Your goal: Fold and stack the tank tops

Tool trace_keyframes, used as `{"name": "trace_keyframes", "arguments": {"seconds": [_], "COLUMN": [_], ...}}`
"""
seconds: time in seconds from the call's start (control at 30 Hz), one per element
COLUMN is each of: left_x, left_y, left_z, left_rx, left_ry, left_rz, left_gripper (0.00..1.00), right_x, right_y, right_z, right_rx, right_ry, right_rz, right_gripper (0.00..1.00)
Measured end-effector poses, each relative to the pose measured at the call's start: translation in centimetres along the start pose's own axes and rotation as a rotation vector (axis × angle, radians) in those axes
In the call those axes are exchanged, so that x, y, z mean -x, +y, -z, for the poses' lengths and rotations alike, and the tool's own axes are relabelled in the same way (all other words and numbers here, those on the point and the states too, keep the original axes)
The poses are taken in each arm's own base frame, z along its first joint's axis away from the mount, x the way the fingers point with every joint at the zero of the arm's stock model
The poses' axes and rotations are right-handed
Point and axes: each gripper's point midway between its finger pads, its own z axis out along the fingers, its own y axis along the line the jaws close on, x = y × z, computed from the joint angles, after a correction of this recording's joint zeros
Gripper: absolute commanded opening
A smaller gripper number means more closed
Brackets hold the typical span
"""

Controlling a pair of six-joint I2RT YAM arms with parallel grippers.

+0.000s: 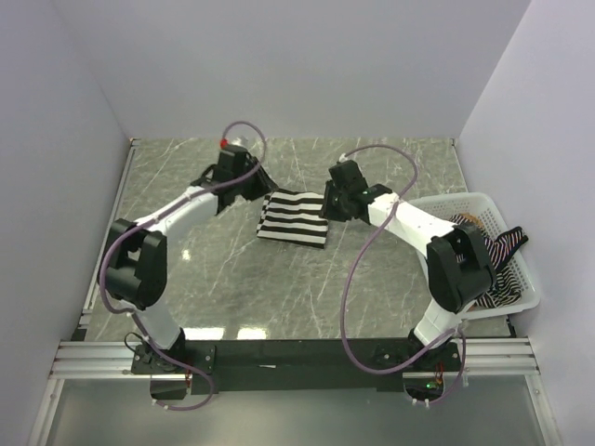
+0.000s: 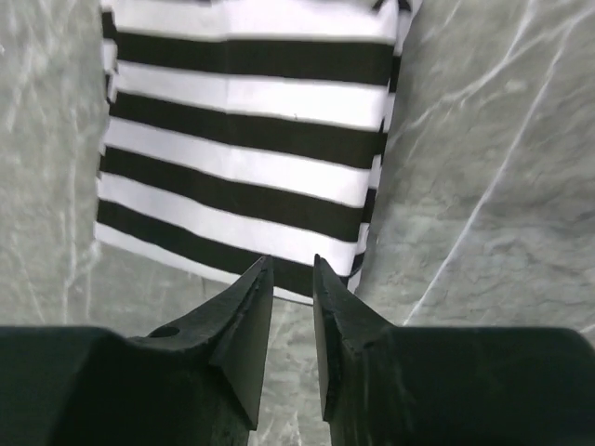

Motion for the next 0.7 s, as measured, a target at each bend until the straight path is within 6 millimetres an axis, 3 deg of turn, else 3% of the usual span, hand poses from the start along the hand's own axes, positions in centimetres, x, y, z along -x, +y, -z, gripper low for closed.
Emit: {"name": "trace_keyframes", "arguments": {"seconds": [0.07, 0.2, 0.37, 0.43, 0.53, 0.63, 0.7], "left_x": [-2.9, -9.2, -14.3, -15.0, -15.0, -14.9, -14.9], "left_y": [-0.2, 1.1, 5.6, 6.5, 6.4, 6.2, 5.9], "left_z": [-0.5, -2.1, -2.8, -2.9, -3.1, -3.0, -2.8], "left_rx": [-0.012, 0.016, 0.128, 0.151, 0.139, 0.127, 0.126], "left_ry": [0.054, 0.183, 0.272, 0.274, 0.254, 0.237, 0.228], "left_rz": [-0.029, -0.064, -0.043, -0.015, 0.013, 0.028, 0.026], "left_gripper": [0.24, 0.16, 0.11, 0.11, 0.12, 0.19, 0.29], "right_x": [-1.1, -2.5, -5.7, -6.3, -5.8, -5.4, -4.9], "right_y": [0.0, -1.1, -3.4, -3.6, -3.5, -3.7, -3.6], "right_z": [-0.4, -2.3, -4.9, -5.4, -5.2, -4.7, -4.0], "right_rx": [0.004, -0.016, -0.068, -0.072, -0.066, -0.08, -0.084], "right_ry": [0.02, 0.044, 0.119, 0.133, 0.118, 0.108, 0.095], "right_rz": [0.0, -0.015, -0.024, -0.028, -0.028, -0.025, -0.023], "right_gripper": [0.29, 0.28, 0.28, 0.28, 0.28, 0.28, 0.28]}}
